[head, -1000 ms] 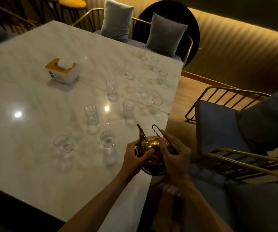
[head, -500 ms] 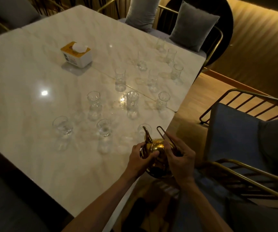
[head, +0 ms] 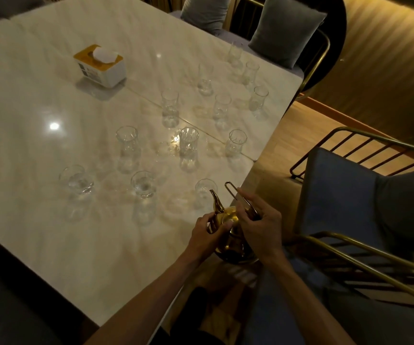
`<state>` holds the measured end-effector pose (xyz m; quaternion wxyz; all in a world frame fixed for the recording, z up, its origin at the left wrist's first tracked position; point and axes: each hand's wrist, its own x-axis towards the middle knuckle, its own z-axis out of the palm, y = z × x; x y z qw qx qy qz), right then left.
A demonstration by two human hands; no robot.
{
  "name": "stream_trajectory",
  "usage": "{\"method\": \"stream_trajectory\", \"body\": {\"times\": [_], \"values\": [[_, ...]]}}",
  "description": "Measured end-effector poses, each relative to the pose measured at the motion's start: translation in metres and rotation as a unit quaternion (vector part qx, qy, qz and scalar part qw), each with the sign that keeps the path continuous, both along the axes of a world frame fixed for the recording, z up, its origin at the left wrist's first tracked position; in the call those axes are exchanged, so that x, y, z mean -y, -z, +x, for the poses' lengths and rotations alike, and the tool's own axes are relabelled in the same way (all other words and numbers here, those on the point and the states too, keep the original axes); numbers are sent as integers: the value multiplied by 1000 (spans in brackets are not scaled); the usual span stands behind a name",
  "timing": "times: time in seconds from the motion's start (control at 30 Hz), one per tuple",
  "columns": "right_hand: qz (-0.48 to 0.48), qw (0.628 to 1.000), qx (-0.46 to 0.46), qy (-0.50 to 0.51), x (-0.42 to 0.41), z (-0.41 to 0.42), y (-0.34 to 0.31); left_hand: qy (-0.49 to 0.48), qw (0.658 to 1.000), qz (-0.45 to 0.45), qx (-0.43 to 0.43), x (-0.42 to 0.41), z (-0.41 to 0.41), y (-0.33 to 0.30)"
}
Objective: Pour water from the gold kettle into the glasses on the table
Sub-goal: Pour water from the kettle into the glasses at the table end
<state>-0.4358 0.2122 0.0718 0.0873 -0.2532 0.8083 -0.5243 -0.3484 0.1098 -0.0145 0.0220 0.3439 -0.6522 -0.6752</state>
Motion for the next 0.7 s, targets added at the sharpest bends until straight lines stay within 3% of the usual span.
{"method": "stream_trajectory", "body": {"times": [0.7], "values": [[73,996,44,-7,20,-18,9,5,999,30,-7,2,-9,15]]}}
